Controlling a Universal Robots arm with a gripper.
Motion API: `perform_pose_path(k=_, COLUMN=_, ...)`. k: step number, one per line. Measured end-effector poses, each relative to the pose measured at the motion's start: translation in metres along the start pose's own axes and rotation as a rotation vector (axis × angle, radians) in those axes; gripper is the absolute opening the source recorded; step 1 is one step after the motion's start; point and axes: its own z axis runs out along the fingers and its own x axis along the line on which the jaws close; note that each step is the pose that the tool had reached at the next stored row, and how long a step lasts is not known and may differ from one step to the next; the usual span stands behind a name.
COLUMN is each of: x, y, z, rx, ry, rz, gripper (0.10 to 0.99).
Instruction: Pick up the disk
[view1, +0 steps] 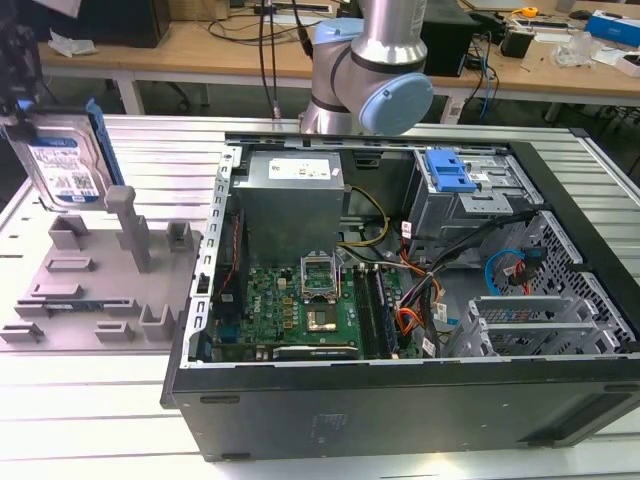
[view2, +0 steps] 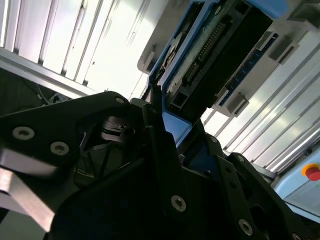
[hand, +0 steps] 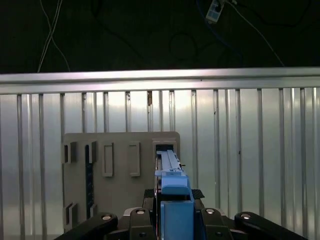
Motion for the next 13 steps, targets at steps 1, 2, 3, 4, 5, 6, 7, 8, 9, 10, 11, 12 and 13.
perform_pose_path(k=1, x=0.0002, y=0.0002, z=-0.0086, rx=0.000, ry=-0.0004, rz=0.000, gripper=0.365)
perform_pose_path(k=2, x=0.0003, y=0.0003, z=-0.0133, rx=0.000, ry=-0.0005, rz=0.000, gripper=0.365)
perform_pose_path(k=3, x=0.0003, y=0.0004, z=-0.0177, rx=0.000, ry=-0.0007, rz=0.000, gripper=0.365)
perform_pose_path(k=4, x=0.0005, y=0.0005, z=-0.0250, rx=0.000, ry=-0.0008, rz=0.000, gripper=0.365)
perform_pose_path(k=5, x=0.0006, y=0.0006, z=-0.0294, rx=0.000, ry=-0.0008, rz=0.000, gripper=0.365)
perform_pose_path(k=6, x=0.0007, y=0.0007, z=-0.0342, rx=0.000, ry=-0.0009, rz=0.000, gripper=0.365)
perform_pose_path(k=7, x=0.0008, y=0.0008, z=-0.0385, rx=0.000, ry=-0.0011, rz=0.000, gripper=0.365)
perform_pose_path(k=8, x=0.0009, y=0.0009, z=-0.0459, rx=0.000, ry=-0.0013, rz=0.000, gripper=0.365)
perform_pose_path(k=9, x=0.0010, y=0.0010, z=-0.0507, rx=0.000, ry=-0.0015, rz=0.000, gripper=0.365)
perform_pose_path(k=10, x=0.0011, y=0.0011, z=-0.0551, rx=0.000, ry=-0.0016, rz=0.000, gripper=0.365)
perform_pose_path(k=11, x=0.0012, y=0.0012, z=-0.0599, rx=0.000, ry=-0.0017, rz=0.000, gripper=0.365)
perform_pose_path(k=12, x=0.0013, y=0.0013, z=-0.0642, rx=0.000, ry=-0.0018, rz=0.000, gripper=0.365)
perform_pose_path(k=13, x=0.0015, y=0.0014, z=-0.0704, rx=0.000, ry=-0.0019, rz=0.000, gripper=0.365)
